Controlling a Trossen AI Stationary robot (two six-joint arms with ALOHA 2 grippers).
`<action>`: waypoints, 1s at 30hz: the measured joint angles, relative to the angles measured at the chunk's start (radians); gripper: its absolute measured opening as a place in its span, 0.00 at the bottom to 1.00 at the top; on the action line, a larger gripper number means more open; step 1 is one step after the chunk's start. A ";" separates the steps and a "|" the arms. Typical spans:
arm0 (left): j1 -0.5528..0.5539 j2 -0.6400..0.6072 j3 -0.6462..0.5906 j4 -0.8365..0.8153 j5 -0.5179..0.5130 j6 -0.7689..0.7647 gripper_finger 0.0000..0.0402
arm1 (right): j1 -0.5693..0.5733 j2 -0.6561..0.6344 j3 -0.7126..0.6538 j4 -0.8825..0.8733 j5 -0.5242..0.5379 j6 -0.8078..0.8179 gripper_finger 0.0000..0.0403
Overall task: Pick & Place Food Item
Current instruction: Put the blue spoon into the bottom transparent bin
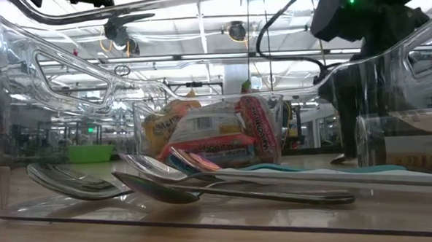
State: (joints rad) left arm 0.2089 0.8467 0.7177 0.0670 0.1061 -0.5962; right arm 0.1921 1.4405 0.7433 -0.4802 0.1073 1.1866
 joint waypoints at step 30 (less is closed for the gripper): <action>0.000 0.000 0.000 0.006 -0.029 -0.018 0.74 | -0.002 -0.069 -0.007 -0.169 0.010 -0.147 0.02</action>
State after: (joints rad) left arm 0.2089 0.8467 0.7177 0.0727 0.0772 -0.6138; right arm 0.1902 1.3710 0.7361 -0.6489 0.1173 1.0394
